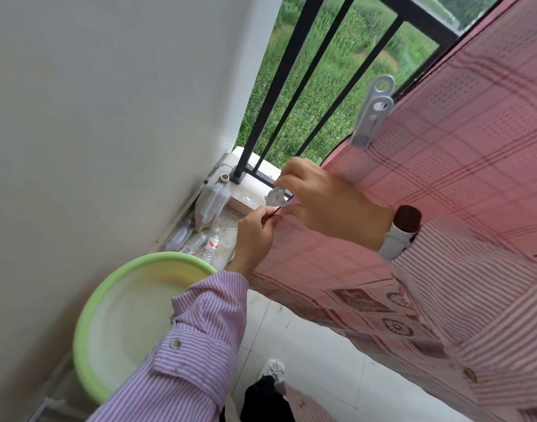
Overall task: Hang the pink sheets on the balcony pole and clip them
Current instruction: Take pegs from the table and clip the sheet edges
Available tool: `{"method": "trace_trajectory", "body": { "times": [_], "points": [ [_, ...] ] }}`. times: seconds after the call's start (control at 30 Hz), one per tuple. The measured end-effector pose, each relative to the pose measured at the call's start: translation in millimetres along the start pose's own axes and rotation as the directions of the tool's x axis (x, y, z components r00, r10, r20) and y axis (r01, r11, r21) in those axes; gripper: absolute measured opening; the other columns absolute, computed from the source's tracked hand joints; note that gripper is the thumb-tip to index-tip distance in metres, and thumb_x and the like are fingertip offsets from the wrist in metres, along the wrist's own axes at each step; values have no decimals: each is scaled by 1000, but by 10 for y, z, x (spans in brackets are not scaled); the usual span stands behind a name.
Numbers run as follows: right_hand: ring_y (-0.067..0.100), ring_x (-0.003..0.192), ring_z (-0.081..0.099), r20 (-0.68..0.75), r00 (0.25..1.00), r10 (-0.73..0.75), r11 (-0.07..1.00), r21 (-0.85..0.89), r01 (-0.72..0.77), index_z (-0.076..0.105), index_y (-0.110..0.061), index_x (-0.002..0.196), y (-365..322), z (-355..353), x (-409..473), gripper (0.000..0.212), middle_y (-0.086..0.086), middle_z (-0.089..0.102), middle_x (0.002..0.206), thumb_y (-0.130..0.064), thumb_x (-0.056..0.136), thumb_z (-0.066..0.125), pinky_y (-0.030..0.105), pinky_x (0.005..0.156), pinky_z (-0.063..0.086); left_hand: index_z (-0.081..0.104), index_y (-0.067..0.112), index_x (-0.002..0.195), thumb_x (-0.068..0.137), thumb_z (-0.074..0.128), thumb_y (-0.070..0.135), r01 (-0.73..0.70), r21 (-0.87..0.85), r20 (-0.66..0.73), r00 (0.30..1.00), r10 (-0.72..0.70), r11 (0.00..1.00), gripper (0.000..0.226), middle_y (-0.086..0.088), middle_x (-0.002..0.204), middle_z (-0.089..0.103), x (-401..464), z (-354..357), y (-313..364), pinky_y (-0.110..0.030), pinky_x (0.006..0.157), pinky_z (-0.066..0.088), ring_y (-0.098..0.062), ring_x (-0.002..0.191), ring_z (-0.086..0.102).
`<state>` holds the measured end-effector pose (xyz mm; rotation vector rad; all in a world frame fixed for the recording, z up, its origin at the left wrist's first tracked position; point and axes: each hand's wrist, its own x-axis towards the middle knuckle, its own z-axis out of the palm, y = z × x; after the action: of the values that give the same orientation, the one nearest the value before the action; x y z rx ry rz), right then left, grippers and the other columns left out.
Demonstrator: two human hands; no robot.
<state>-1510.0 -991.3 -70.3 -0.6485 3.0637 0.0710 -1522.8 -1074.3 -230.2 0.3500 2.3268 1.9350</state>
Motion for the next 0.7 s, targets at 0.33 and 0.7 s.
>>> {"method": "trace_trajectory", "body": {
  "times": [0.33, 0.7],
  "points": [
    [18, 90, 50, 182, 980, 79, 995, -69, -67, 66, -6, 83, 4, -51, 185, 22, 5, 60, 93, -14, 90, 47, 31, 83, 40, 66, 5, 84, 84, 60, 12, 88, -65, -45, 995, -91, 994, 10, 1, 72, 61, -47, -3, 60, -19, 62, 41, -19, 69, 56],
    [20, 94, 49, 189, 980, 67, 933, -359, 6, 59, -11, 95, -13, 115, 138, 18, 2, 61, 98, -22, 90, 46, 33, 86, 34, 68, 5, 87, 84, 60, 12, 120, -72, -26, 992, -122, 990, 11, -8, 79, 69, -71, -23, 96, -35, 70, 48, -18, 72, 59]
  ]
}}
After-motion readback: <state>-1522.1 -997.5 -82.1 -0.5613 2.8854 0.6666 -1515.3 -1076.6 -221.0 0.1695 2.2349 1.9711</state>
